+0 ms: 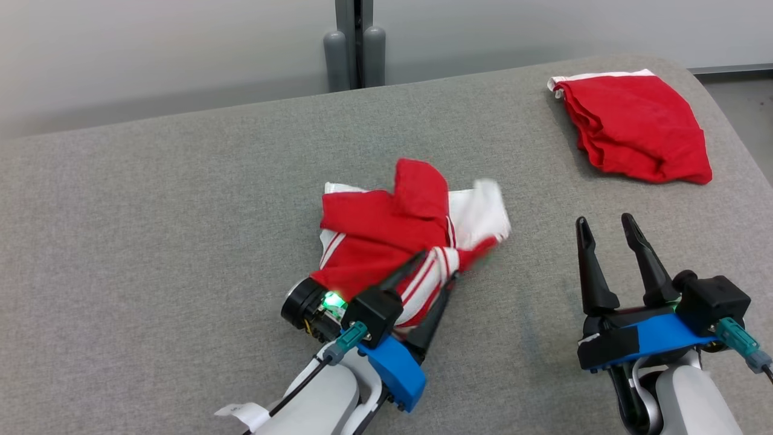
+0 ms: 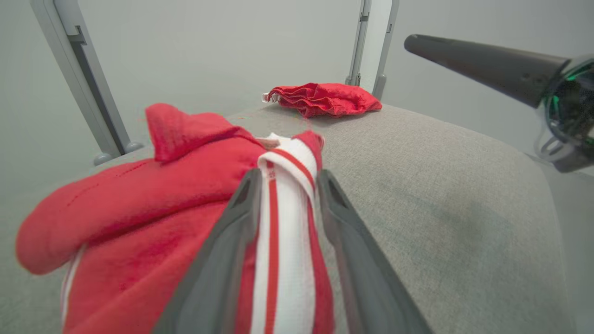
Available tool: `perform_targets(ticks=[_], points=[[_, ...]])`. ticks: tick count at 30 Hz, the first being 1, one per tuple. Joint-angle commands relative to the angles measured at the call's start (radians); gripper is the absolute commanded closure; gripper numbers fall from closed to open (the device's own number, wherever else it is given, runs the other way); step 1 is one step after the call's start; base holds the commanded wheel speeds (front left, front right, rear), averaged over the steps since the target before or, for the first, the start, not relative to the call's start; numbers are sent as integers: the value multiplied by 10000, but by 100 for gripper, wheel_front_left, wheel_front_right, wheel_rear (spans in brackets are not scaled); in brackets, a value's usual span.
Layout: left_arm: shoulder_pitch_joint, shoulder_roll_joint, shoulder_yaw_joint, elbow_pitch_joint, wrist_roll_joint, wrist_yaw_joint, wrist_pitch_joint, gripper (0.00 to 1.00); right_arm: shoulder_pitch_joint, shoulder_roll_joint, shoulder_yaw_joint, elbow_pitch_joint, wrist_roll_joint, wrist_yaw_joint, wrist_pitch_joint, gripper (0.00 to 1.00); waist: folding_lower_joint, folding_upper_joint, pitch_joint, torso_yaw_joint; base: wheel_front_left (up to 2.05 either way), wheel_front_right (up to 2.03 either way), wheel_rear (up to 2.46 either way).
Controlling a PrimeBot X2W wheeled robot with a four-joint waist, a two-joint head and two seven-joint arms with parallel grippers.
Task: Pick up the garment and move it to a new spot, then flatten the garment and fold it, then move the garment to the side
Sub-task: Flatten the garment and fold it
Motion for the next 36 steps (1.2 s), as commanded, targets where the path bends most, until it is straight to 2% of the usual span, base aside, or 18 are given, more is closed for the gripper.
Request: perform_targets(ticks=[1, 5, 15, 21, 28, 36], points=[[-151, -5, 3, -66, -25, 91, -94, 0, 67, -10, -48, -5, -8, 1, 0, 0, 1, -1, -27, 11, 0, 0, 0], [-201, -40, 290, -425, -9, 352, -153, 0, 264, -12, -169, 26, -17, 1, -19, 0, 1, -1, -162, 129, 0, 0, 0], [924, 957, 2268, -2186, 9, 1297, -161, 0, 464, -9, -104, 107, 25, 1, 10, 0, 1, -1, -575, 605, 0, 0, 0], [1900, 1426, 3591, -2946, 56, 1627, -157, 0, 719, -10, -204, 71, -78, 1, 103, 0, 1, -1, -858, 977, 0, 0, 0], [2925, 1652, 4939, -3506, 197, 1771, -156, 0, 1014, -9, -269, -106, -141, 1, 270, 0, 1, -1, -1077, 1336, 0, 0, 0], [3808, 1362, 6091, -3781, 454, 1691, -157, 0, 1263, -10, -353, -294, -159, 1, 440, 0, 1, -1, -1107, 1540, 0, 0, 0]])
